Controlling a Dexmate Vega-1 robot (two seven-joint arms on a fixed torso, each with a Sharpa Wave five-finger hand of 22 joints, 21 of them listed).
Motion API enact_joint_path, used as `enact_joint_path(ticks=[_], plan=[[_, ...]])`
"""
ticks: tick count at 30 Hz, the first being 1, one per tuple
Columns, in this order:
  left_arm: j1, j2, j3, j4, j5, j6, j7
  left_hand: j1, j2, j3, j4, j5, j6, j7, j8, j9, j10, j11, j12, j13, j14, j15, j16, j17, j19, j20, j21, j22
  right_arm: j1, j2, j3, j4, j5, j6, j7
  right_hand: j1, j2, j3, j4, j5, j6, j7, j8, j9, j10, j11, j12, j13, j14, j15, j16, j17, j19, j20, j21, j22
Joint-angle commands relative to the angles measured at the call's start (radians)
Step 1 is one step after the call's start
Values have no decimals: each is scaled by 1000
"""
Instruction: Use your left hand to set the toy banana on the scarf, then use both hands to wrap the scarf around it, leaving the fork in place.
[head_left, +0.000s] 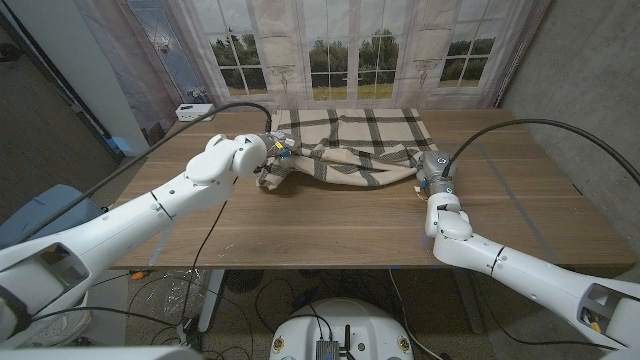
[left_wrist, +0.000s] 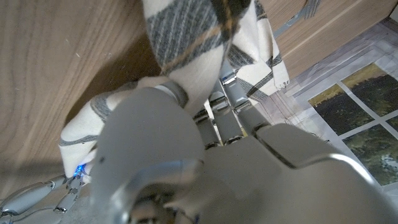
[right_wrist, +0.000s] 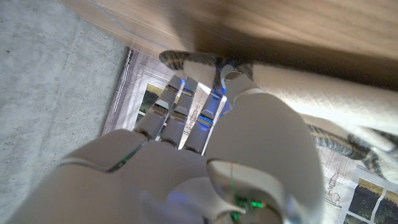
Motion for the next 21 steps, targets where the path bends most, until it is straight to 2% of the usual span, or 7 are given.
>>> enact_joint_path(ticks=[1, 5, 12, 17, 21], plan=[[27, 56, -23, -131, 45, 2, -149, 10, 5, 2, -2, -4, 8, -3, 0, 3, 21, -22, 15, 7, 42, -103, -3, 6, -4, -38, 9, -1, -88, -27, 61, -90, -31, -36, -9, 13, 3, 3, 7, 7, 5, -7, -1, 3, -8, -6, 3, 4, 2, -180, -5, 5, -3, 1, -1, 3], [20, 81, -39, -186, 84, 8, -234, 7, 4, 2, -2, -5, 13, -7, 2, 5, 20, -24, 16, 13, 42, -103, -3, 9, -7, -39, 13, -2, -112, -23, 79, -96, -26, -26, -27, 16, 1, 2, 6, 8, 6, -7, -2, 3, -12, -9, 2, 5, 3, -181, -7, 6, -2, 0, -1, 3], [-1, 90, -56, -232, 185, -21, -321, 5, 3, 2, -2, -7, 19, -11, 7, 11, 21, -27, 19, 22, 41, -106, -4, 13, -12, -42, 20, -5, -140, -18, 105, -100, -18, -18, -48, 18, -1, 0, 7, 9, 6, -8, -3, 3, -16, -12, 1, 8, 1, -181, -12, 7, -2, -1, -1, 3], [-39, 79, -44, -224, 325, -97, -379, 1, 2, 1, -1, -10, 22, -18, 10, 15, 18, -30, 20, 30, 39, -109, -4, 20, -24, -48, 25, -6, -163, -24, 120, -116, -16, -12, -62, 19, -2, -1, 7, 10, 9, -9, -3, 3, -21, -10, -1, 9, 1, -180, -15, 8, -3, -1, -2, 3], [-76, 58, -35, -192, 408, -196, -387, -1, 1, 0, -1, -11, 22, -22, 11, 16, 14, -34, 19, 36, 39, -113, -3, 26, -30, -53, 28, -7, -180, -29, 129, -129, -13, -3, -69, 20, -4, -2, 8, 11, 13, -12, -3, 3, -38, -12, -9, 9, -2, -179, -21, 8, -3, 0, -2, 3]])
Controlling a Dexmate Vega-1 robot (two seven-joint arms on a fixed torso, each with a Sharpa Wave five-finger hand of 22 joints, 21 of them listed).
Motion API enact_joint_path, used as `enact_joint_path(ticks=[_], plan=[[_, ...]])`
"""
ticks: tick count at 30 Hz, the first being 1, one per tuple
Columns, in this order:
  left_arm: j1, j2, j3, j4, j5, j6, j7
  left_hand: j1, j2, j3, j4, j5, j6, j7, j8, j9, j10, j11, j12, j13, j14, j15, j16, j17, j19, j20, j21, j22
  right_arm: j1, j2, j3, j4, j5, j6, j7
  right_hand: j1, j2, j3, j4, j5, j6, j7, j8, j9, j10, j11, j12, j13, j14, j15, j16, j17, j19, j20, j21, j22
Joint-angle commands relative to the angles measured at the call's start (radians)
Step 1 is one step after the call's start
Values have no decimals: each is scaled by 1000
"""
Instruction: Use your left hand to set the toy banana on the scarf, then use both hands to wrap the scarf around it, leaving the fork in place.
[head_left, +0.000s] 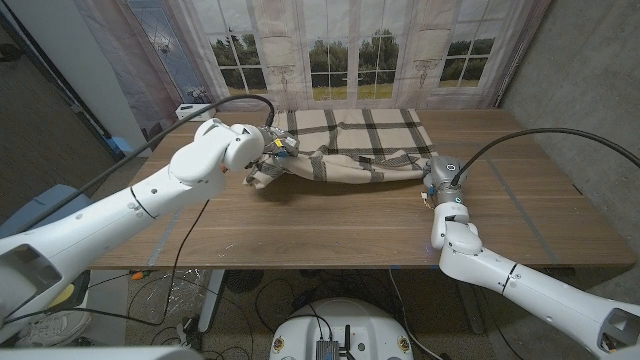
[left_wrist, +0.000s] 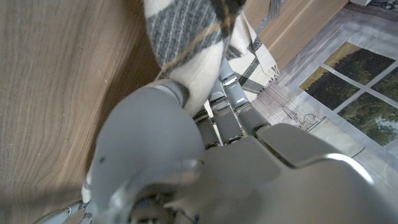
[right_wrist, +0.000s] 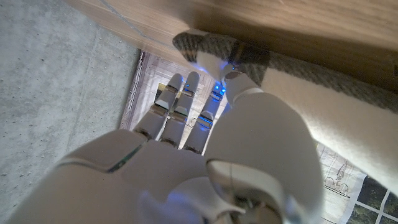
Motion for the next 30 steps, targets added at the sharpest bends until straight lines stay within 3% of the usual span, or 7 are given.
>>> enact_joint_path(ticks=[1, 5, 14, 30], plan=[[-79, -20, 12, 12, 238, -189, -95, -2, 1, 0, -1, -4, 6, -4, 5, 2, 19, -30, 19, 8, 38, -113, -3, 8, -6, -53, 7, 1, -57, -10, 38, -33, 8, 20, -30, 11, -4, -2, 8, 5, 8, -6, -4, 2, -16, -2, -11, 4, -2, -179, -5, 4, -3, -1, -2, 3], [-138, -42, 39, 55, 315, -344, -63, -4, 0, -1, -1, -6, 8, -7, 7, 5, 23, -33, 22, 13, 38, -116, -2, 13, -10, -56, 11, 1, -68, -8, 42, -35, 5, 32, -42, 11, -7, -4, 9, 6, 8, -12, -5, 2, -26, -6, -18, 2, -7, -179, -10, 4, -3, -2, -3, 3], [-259, -90, 75, 146, 413, -635, 103, -9, -2, -5, -1, -9, 12, -20, 10, 8, 26, -42, 27, 26, 49, -120, 3, 27, -25, -66, 20, -1, -94, 0, 65, -19, 20, 77, -77, 10, -10, -10, 11, 7, 9, -18, -9, 1, -50, -10, -33, -3, -12, -180, -14, 8, -3, -3, -3, 3], [-484, -207, 200, 360, 509, -938, 350, -22, -6, -10, 1, -10, 4, -29, 6, 6, 12, -56, 26, 45, 44, -120, -1, 42, -39, -75, 33, -4, -117, -9, 73, -7, 17, 146, -97, 13, -12, -20, 13, 8, 10, -20, -15, 0, -76, -13, -53, -10, -24, -179, -22, 15, 2, -5, -2, 3]])
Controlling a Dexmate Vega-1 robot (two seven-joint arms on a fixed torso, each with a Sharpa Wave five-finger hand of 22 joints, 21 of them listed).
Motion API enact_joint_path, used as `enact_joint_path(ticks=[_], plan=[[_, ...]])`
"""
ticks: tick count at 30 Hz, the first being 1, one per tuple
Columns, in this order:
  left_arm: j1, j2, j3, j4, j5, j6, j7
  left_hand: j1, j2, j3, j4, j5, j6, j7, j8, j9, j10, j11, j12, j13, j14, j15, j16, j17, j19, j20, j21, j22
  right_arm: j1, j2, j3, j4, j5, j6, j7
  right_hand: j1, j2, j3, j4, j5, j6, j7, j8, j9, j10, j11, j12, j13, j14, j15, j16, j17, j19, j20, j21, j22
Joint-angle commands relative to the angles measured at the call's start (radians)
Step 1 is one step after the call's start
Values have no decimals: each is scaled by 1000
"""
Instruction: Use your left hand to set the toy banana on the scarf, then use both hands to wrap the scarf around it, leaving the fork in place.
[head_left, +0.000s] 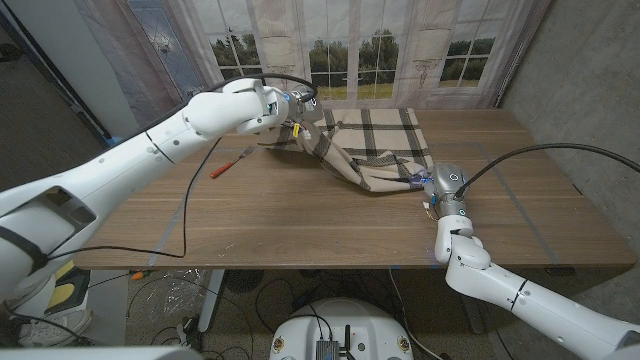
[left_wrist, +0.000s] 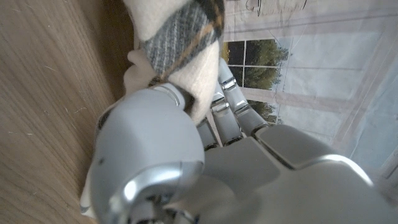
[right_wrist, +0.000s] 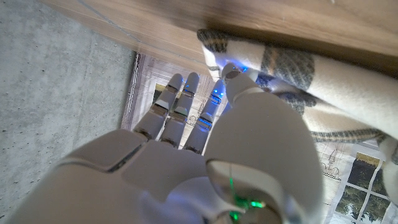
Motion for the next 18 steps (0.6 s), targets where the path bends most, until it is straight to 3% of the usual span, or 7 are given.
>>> enact_joint_path(ticks=[1, 18], plan=[[-177, -86, 99, 164, 85, -226, 189, -12, -1, -2, 1, -2, 0, -6, 6, 1, 1, -8, 5, 8, 42, -121, -1, 6, -4, -75, 7, 0, -21, -9, 6, 2, -5, 46, -10, 7, -7, -8, 1, 8, 5, -4, -4, -1, -9, -3, -6, -1, -5, -182, -4, 6, 2, -6, -2, 3], [-391, -194, 289, 387, 197, -317, 570, -21, -3, -3, 0, -1, -1, -11, 5, 0, 1, -9, 7, 22, 39, -124, -7, 16, -13, -79, 16, -3, -43, -33, 8, -13, -32, 76, 9, 9, -7, -15, 2, 9, 9, -9, -9, -2, -26, -5, -22, -7, -15, -183, -12, 9, 2, -6, -3, 3]])
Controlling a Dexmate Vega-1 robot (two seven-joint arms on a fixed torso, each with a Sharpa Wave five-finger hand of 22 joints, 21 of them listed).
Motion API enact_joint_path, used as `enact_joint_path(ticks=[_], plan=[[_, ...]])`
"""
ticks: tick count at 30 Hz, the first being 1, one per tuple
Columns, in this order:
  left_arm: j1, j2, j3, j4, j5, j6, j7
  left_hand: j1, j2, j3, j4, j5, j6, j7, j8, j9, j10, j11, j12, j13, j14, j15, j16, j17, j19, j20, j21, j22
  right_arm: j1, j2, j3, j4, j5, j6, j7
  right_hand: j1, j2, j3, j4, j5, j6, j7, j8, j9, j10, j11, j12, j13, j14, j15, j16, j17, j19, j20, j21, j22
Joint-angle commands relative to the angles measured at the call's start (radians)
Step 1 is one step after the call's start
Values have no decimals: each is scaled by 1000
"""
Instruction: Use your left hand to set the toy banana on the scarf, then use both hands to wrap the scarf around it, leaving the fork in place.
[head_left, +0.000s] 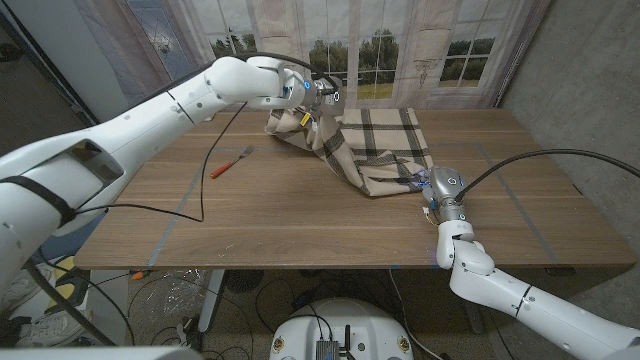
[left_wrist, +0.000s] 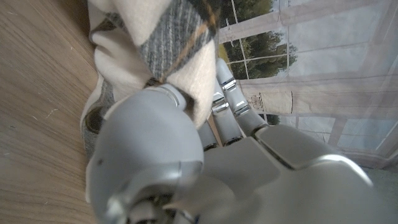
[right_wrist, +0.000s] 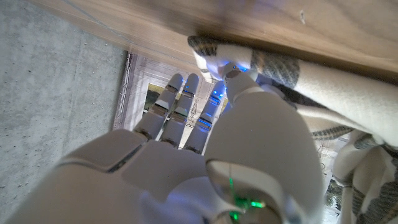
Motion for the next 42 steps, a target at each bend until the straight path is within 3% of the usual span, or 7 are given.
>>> enact_joint_path(ticks=[1, 7, 13, 20, 27, 35, 42], plan=[[-164, -93, 151, 182, 81, -67, 272, -10, -2, -3, -1, -1, 3, -8, 5, 3, 6, -5, 7, 4, 36, -120, -7, 5, -7, -84, 7, 1, -18, -14, 6, -14, -20, 23, 11, 6, -4, -4, -1, 9, 3, -4, -2, 3, -2, 0, -7, 0, -8, -185, -7, 4, 3, -6, -3, 3], [-242, -168, 242, 306, 117, -53, 417, -13, -2, -2, -1, 0, 1, -6, 4, 2, 3, -5, 5, 6, 34, -120, -10, 7, -9, -85, 10, 0, -20, -26, 5, -19, -32, 37, 24, 6, -3, -6, 0, 10, 3, -5, -4, 3, -1, 0, -9, -1, -8, -186, -8, 5, 3, -6, -3, 3], [-339, -297, 362, 520, 152, -7, 589, -14, -2, -1, -3, 0, 3, -8, 4, 2, 1, -7, 3, 7, 33, -121, -14, 8, -13, -86, 11, -1, -12, -27, 1, -5, -41, 59, 41, 8, -2, -8, 0, 10, 5, -4, -6, 3, 1, 2, -12, -3, -9, -186, -10, 6, 3, -6, -3, 3], [-442, -516, 530, 879, 151, 80, 812, -17, -2, -1, -3, 0, -1, -9, 2, 1, 0, -7, 0, 8, 33, -121, -17, 9, -18, -86, 12, -2, -5, -32, 0, 12, -39, 92, 63, 8, -1, -10, 1, 11, 5, -4, -8, 3, 4, 0, -14, -5, -8, -186, -11, 8, 3, -7, -4, 3], [-479, -808, 700, 1350, 106, 208, 1017, -17, 1, 0, -4, 0, 1, -14, 3, 0, 3, -9, -1, 8, 35, -122, -20, 10, -30, -85, 15, 0, -5, -44, 3, 15, -39, 112, 86, 10, -1, -12, 0, 11, 6, -3, -10, 3, 3, 0, -18, -7, -8, -186, -13, 9, 3, -7, -4, 3], [-454, -879, 717, 1393, 90, 315, 904, -19, 0, 0, -5, 0, 2, -15, 2, -2, 7, -12, -4, 6, 36, -122, -25, 9, -35, -85, 18, -1, -17, -59, 15, 11, -35, 131, 99, 9, -1, -13, 1, 11, 7, -3, -12, 2, 4, 0, -20, -9, -9, -185, -17, 9, 2, -7, -5, 3], [-428, -880, 666, 1360, 145, 335, 865, -23, 1, 0, -4, 0, -9, -14, -4, -4, -4, -13, -17, -4, 35, -122, -34, 2, -42, -87, 21, -2, -28, -66, 26, 8, -34, 137, 98, 8, 1, -13, 3, 12, 1, -2, -17, 2, -1, 0, -26, -11, -11, -183, -24, 6, 2, -6, -5, 3]])
